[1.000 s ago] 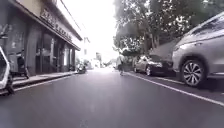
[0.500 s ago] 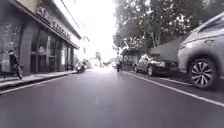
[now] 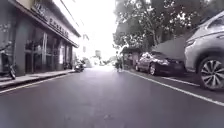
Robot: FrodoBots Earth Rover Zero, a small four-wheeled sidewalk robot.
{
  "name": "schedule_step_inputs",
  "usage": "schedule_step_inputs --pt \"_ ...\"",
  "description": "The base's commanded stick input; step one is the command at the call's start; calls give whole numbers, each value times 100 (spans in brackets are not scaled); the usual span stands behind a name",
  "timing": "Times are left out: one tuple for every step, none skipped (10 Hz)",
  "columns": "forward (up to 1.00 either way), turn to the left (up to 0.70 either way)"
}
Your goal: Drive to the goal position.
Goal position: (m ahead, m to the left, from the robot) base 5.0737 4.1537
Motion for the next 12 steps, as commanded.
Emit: schedule_step_inputs --pt "66 8" --pt "65 10" --pt "66 10" --pt "64 12" --pt "61 11" --pt "61 0" --pt "63 0" --pt "65 0" --pt "64 0" --pt "64 0" --pt "62 0" --pt "61 0"
